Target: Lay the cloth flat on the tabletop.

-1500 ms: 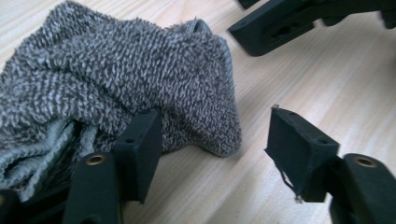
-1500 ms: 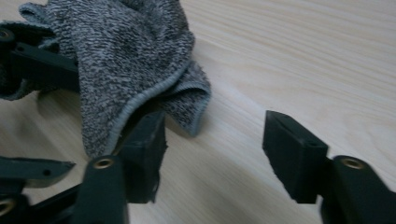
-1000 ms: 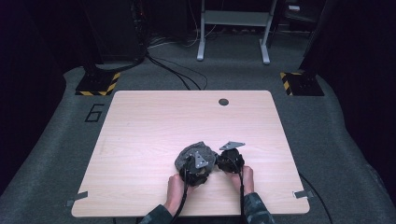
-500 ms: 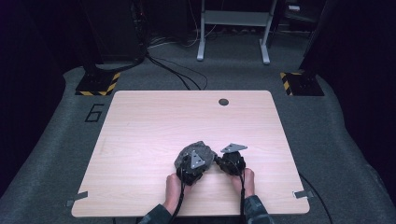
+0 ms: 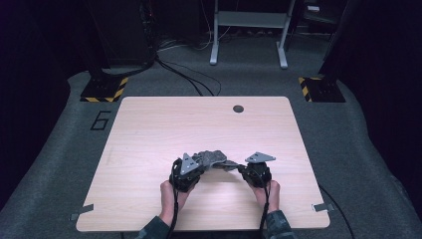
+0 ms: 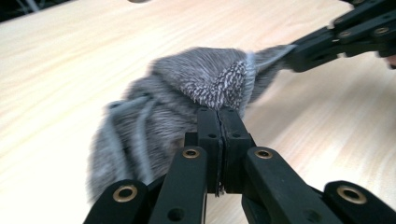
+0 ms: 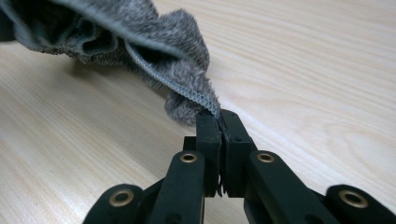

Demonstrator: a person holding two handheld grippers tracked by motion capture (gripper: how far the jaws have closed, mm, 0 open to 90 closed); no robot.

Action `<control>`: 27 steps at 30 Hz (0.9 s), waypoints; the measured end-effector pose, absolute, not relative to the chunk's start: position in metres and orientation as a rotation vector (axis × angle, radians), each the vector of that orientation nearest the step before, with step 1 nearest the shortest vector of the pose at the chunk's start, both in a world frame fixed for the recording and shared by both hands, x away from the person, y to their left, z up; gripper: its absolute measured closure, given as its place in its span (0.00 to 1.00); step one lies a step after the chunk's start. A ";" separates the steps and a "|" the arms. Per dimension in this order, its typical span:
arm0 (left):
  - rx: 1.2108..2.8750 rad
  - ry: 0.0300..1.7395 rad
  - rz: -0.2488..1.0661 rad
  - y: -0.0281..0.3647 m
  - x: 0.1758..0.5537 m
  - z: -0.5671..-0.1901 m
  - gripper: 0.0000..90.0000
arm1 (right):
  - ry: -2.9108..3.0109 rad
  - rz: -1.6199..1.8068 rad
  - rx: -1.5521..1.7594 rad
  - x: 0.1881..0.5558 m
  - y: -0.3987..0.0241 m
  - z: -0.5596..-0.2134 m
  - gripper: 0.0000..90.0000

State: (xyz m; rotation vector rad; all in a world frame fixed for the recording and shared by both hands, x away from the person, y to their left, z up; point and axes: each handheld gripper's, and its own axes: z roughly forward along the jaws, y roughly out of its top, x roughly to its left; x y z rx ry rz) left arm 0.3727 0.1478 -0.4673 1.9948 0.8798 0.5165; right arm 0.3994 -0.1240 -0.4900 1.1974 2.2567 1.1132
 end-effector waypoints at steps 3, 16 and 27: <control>1.986 0.889 0.523 0.154 0.373 -0.464 0.99 | 2.236 1.117 1.198 0.398 -0.128 -0.487 0.98; 1.934 0.969 0.527 0.190 0.380 -0.457 0.99 | 2.177 1.112 1.219 0.383 -0.153 -0.475 0.98; 1.944 0.978 0.551 0.201 0.386 -0.444 0.99 | 2.172 1.108 1.230 0.376 -0.167 -0.470 0.97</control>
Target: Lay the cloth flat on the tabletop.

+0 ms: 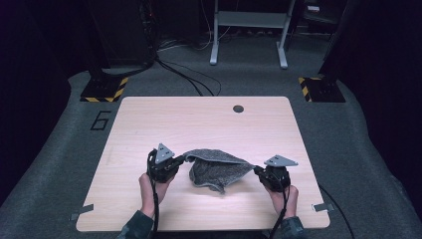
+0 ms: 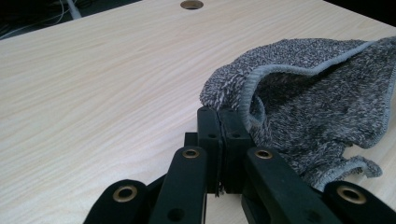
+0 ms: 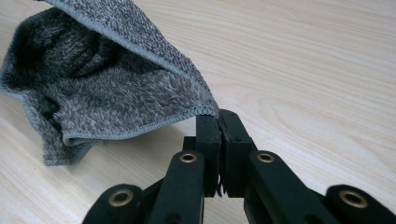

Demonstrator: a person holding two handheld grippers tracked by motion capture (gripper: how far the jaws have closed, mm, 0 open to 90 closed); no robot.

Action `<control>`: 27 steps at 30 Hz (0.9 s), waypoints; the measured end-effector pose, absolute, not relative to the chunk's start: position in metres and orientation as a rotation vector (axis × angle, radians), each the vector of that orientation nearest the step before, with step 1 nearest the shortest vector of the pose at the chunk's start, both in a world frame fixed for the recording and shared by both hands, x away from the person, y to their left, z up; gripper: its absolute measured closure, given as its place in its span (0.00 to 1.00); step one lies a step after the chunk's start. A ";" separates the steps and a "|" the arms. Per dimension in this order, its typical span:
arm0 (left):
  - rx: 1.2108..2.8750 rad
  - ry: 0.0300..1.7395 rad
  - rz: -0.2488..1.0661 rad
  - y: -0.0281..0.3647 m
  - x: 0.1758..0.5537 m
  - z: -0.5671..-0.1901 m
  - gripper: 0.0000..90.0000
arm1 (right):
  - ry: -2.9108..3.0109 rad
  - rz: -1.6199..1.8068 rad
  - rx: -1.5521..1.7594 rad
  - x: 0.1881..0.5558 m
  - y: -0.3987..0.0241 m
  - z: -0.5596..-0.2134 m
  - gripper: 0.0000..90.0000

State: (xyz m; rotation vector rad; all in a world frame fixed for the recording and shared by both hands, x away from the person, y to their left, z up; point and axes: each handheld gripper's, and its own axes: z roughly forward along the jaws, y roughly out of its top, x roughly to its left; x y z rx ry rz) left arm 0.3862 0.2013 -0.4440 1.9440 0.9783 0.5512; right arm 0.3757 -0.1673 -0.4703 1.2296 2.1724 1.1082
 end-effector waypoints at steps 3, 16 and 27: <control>1.960 0.967 0.557 0.202 0.388 -0.439 0.99 | 2.180 1.101 1.207 0.376 -0.167 -0.467 0.97; 2.083 1.111 0.506 0.193 0.465 -0.452 0.66 | 2.284 0.928 1.380 0.448 -0.161 -0.481 0.74; 2.027 1.133 0.347 0.184 0.459 -0.450 0.32 | 2.254 1.057 1.356 0.430 -0.159 -0.461 0.57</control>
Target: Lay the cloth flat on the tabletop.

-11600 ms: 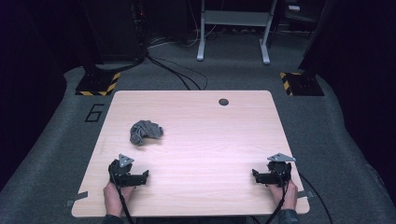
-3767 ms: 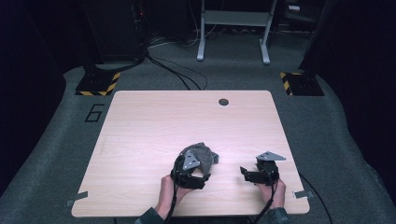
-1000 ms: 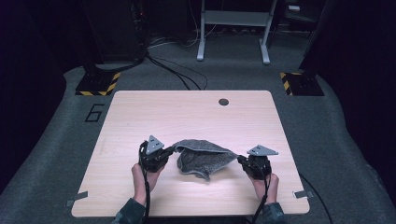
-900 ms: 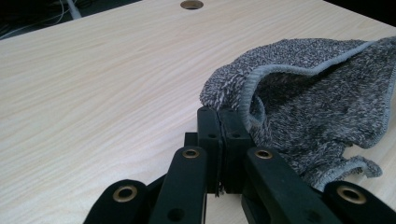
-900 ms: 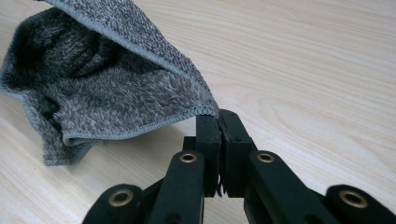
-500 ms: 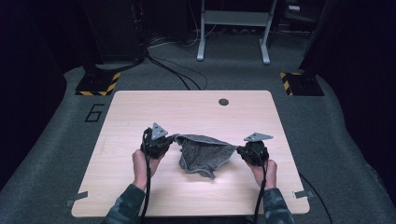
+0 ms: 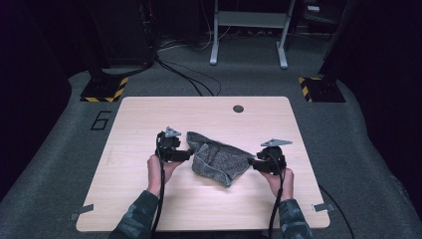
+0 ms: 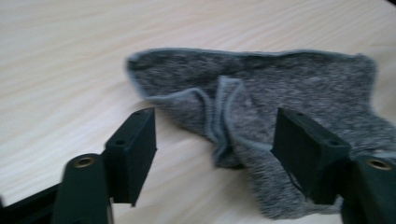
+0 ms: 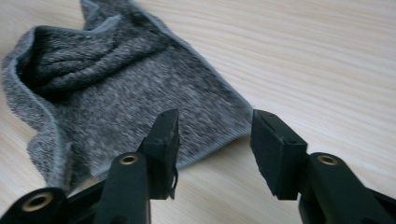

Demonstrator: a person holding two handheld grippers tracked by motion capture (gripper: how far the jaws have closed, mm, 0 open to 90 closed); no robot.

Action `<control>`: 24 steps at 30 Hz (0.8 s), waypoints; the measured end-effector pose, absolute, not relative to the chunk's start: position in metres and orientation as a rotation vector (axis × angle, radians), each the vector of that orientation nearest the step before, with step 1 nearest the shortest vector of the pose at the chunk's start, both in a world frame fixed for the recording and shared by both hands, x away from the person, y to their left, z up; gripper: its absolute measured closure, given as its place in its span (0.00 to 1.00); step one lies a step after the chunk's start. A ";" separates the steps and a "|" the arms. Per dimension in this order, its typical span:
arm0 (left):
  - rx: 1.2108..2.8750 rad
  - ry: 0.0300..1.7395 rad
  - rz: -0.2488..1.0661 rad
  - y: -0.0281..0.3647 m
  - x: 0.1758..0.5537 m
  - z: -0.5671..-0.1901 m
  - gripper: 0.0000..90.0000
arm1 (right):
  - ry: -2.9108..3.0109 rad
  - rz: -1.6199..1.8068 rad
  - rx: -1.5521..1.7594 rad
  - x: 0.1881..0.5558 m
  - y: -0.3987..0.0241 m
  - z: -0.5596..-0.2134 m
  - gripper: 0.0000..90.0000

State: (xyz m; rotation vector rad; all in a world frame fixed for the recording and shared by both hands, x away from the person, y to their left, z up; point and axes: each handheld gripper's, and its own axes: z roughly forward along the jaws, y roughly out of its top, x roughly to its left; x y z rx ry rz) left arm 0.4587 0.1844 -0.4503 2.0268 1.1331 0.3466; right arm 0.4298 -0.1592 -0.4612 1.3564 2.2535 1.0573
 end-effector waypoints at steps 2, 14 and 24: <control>2.038 1.127 0.323 0.178 0.459 -0.453 0.31 | 2.279 1.047 1.327 0.431 -0.154 -0.463 0.57; 2.112 1.094 0.166 0.168 0.449 -0.497 0.85 | 2.415 0.885 1.299 0.450 -0.122 -0.501 0.73; 2.100 1.098 0.150 0.186 0.429 -0.507 0.93 | 2.400 0.885 1.329 0.444 -0.124 -0.506 0.74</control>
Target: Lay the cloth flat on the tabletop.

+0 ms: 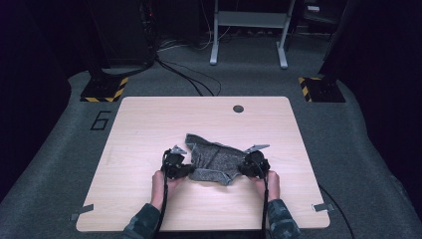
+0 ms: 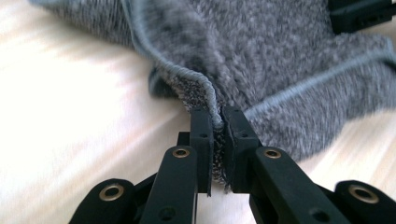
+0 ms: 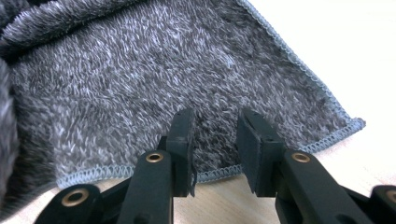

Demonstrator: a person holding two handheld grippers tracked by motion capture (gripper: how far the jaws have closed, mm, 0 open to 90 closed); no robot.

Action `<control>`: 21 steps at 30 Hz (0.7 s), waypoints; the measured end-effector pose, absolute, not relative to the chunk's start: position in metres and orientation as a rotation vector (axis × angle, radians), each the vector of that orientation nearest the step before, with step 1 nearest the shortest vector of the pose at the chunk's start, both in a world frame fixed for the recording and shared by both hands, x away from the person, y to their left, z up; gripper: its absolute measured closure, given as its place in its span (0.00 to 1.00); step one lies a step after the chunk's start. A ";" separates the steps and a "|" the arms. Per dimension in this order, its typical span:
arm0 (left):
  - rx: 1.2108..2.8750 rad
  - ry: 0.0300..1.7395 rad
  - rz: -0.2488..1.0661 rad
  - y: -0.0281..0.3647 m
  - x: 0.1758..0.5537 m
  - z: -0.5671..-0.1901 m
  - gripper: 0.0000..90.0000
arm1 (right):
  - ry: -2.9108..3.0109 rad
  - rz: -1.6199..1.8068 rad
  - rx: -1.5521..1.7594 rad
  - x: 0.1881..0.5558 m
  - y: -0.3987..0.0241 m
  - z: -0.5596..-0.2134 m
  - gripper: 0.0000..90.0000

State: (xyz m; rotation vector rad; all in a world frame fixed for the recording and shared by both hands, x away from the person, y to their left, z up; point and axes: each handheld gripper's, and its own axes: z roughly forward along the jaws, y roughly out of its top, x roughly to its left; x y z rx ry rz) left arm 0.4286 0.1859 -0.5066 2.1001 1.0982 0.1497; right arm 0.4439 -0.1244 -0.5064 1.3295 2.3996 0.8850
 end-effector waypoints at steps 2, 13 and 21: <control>2.096 1.098 0.149 0.189 0.423 -0.508 0.93 | 2.394 0.884 1.320 0.442 -0.123 -0.507 0.74; 2.060 1.082 0.063 0.192 0.374 -0.514 0.90 | 2.466 0.914 1.207 0.435 -0.122 -0.508 0.73; 2.045 1.036 0.055 0.203 0.353 -0.502 0.42 | 2.457 1.082 1.230 0.432 -0.130 -0.503 0.53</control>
